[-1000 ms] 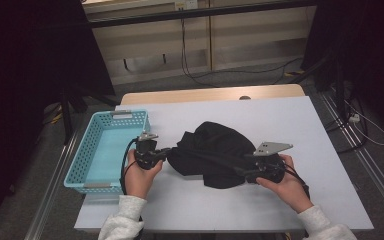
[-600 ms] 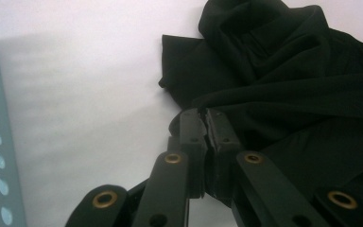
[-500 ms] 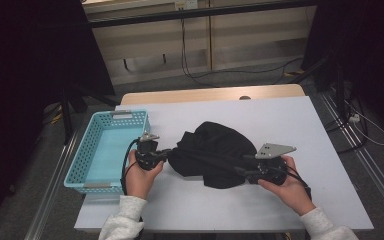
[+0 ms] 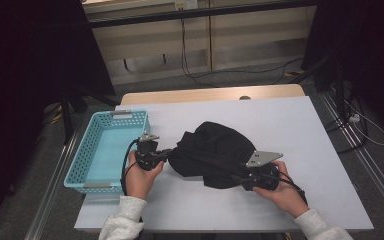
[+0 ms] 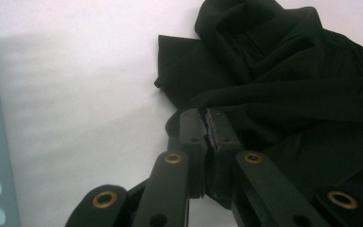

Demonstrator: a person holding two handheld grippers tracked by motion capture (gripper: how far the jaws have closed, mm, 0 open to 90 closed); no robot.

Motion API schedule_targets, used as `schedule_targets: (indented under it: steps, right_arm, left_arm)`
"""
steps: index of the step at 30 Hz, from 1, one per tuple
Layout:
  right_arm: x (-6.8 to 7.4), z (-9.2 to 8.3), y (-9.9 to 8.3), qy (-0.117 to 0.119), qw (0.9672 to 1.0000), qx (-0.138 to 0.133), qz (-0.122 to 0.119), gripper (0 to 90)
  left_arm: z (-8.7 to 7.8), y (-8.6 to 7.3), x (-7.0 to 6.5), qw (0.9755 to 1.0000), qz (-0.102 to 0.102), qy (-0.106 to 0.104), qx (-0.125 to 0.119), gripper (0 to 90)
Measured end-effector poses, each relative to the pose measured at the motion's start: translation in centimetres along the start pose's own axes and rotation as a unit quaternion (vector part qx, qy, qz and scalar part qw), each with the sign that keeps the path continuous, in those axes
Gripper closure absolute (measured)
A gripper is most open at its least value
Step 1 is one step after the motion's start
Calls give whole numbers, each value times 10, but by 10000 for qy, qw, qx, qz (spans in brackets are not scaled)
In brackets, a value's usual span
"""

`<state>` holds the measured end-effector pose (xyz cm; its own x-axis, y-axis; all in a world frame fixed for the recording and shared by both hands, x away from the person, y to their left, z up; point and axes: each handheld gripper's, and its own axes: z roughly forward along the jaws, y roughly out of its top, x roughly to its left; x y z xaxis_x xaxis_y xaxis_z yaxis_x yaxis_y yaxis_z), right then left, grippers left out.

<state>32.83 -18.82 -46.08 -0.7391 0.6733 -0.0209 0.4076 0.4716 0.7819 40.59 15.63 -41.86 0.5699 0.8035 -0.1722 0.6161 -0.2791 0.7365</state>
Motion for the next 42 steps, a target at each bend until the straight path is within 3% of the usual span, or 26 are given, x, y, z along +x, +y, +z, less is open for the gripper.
schedule_targets:
  steps: [3,11,14,18,21,22,27,29,32,35,38,40,41,42]
  right_arm:
    - [-3,4,-3,-173,9997,133,-134,458]
    - [-22,-8,-11,-430,9989,175,-82,514]
    - [-29,-14,-10,-619,9981,-34,-30,563]
    - [-32,-18,-10,-621,9980,-86,-11,590]
    - [-37,-22,-10,-769,9969,-136,-16,589]
    - [-41,-24,-12,-715,9972,-161,115,585]
    - [-41,-25,-14,-661,9976,-170,123,616]
    - [-40,-24,-12,-609,9973,-309,265,633]
    - [-41,-22,-11,-489,9974,-405,344,754]
    - [-42,-22,-11,-445,9974,-404,390,812]
    - [-46,-25,-9,-362,9955,-581,650,873]
    - [-48,-25,-8,-423,9949,-587,701,879]
    - [-48,-25,-8,-423,9949,-587,701,879]
    - [-48,-24,-6,-428,9942,-589,786,880]
  left_arm:
    - [1,-1,0,10000,-4,-14,19,867]
    - [0,-1,3,10000,-62,-43,-28,862]
    - [0,-2,3,10000,-54,-49,-25,861]
    - [0,-1,3,10000,-41,-43,-42,862]
    - [-1,-2,3,10000,-59,-41,-66,861]
    - [-1,-2,3,10000,-63,-41,-51,861]
    - [-1,-1,2,9999,-6,-60,-86,860]
    - [-1,-2,2,9999,-27,-97,-103,857]
    - [-1,-2,2,9998,-82,-126,-152,847]
    - [-1,-2,2,9997,-92,-138,-188,825]
    - [-2,-2,1,9992,-78,-223,-315,688]
    - [-2,-2,1,9990,-79,-266,-362,600]
    - [-3,-3,1,9988,-86,-286,-376,600]
    - [-4,-4,0,9983,-55,-317,-483,505]
